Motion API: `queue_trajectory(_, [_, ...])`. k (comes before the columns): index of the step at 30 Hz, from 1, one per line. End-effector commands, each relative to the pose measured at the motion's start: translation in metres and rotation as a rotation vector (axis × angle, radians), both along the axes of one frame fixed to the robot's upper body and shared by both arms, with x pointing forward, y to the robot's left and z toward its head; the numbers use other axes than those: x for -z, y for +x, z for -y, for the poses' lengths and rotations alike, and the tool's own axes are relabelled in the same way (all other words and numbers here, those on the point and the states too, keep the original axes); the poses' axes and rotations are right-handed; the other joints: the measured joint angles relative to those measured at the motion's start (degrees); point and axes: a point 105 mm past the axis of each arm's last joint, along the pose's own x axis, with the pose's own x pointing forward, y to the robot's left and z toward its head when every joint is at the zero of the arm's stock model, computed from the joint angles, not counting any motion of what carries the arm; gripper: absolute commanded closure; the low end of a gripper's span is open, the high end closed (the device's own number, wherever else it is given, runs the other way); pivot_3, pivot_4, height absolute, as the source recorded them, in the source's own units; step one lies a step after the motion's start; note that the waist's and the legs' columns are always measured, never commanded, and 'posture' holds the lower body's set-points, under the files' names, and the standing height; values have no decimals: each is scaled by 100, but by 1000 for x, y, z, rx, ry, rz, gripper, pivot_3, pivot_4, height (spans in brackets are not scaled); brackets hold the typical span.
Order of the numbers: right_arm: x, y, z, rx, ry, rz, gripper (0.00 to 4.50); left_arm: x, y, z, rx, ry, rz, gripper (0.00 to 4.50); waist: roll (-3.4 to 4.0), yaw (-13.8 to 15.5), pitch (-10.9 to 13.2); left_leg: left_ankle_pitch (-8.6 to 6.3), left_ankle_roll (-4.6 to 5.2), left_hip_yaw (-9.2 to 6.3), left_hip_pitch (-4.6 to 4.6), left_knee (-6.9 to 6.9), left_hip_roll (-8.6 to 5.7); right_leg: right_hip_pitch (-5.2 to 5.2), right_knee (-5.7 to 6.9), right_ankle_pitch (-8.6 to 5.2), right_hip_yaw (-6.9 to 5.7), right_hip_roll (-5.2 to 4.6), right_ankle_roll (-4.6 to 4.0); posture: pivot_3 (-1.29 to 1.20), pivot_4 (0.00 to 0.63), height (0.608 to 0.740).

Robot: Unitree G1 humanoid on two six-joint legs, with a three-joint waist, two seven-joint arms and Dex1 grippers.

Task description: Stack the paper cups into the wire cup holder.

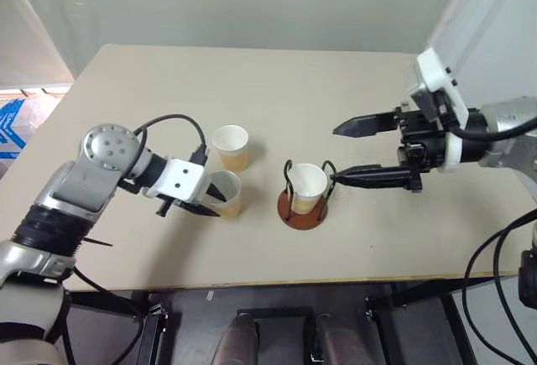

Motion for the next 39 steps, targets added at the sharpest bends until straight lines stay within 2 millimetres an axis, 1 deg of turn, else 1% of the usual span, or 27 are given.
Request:
queue_trajectory(1, [-1,-8,3,-49,-55,73,0,-7,-1,-1,19,4,17,4462,0,1,0,0,0,0,-2,1,0,0,-1,0,0,0,1,0,150,740])
queue_trajectory(5, [-1,-8,6,-66,-80,84,0,-12,-2,2,18,-19,9,4486,0,0,0,0,0,0,-4,2,0,0,-2,2,0,0,4,0,150,740])
queue_trajectory(9, [-2,-6,7,-76,-92,113,0,-26,-7,5,18,-46,-14,4486,-1,0,-1,2,3,0,-3,4,0,0,-1,2,0,0,4,0,150,740])
queue_trajectory(13, [-1,-4,10,-76,-104,134,0,-60,-10,14,19,-111,-19,4486,-1,5,-1,2,4,-1,-8,7,1,-2,-3,14,-2,0,23,0,150,740])
queue_trajectory(15, [-1,-1,15,-74,-98,140,0,-92,-9,27,29,-208,-24,4486,-1,44,-1,3,5,-1,-10,7,0,0,-4,14,-2,-1,22,0,150,740])
queue_trajectory(17, [-2,0,19,-82,-82,147,0,-112,-11,37,50,-266,-32,4486,-3,71,-2,6,10,-1,-19,9,0,0,-7,10,-3,-3,17,0,150,740])
queue_trajectory(19, [-3,1,22,-94,-78,166,0,-123,-12,44,64,-295,-48,4486,-3,66,-2,5,11,4,-19,10,-6,0,-10,8,1,-13,12,0,150,740])
queue_trajectory(21, [-3,1,31,-73,-87,158,0,-137,-18,62,126,-338,-80,4486,-1,67,-2,3,14,10,-18,10,-7,0,-13,12,3,-15,20,0,150,740])
queue_trajectory(23, [-6,0,36,-59,-88,162,0,-146,-23,75,174,-357,-101,4486,-1,82,-2,6,18,9,-24,12,-6,1,-13,24,0,-14,42,0,150,740])
queue_trajectory(26, [-17,-7,39,-50,-70,140,0,-151,-26,89,227,-364,-129,4486,0,78,-2,7,20,12,-30,14,-5,1,-18,28,1,-15,52,0,150,740])
queue_trajectory(29, [-28,-12,41,-3,-58,165,0,-150,-26,102,285,-345,-138,4486,0,79,-2,7,21,21,-30,14,-5,2,-20,25,3,-14,64,0,150,740])
queue_trajectory(31, [-34,-18,39,5,-47,176,0,-147,-25,110,316,-329,-144,4486,1,80,-1,9,24,23,-32,17,-4,2,-19,24,5,-14,73,0,150,740])
queue_trajectory(36, [-40,-30,36,30,-53,189,0,-130,-21,120,376,-252,-142,4486,1,80,-1,9,27,30,-36,26,-5,5,-19,18,10,-13,94,0,150,740])
queue_trajectory(39, [-45,-33,36,61,-43,209,0,-119,-14,125,406,-211,-115,4486,4,88,1,6,32,30,-41,41,-6,11,-19,11,12,-13,108,0,150,740])
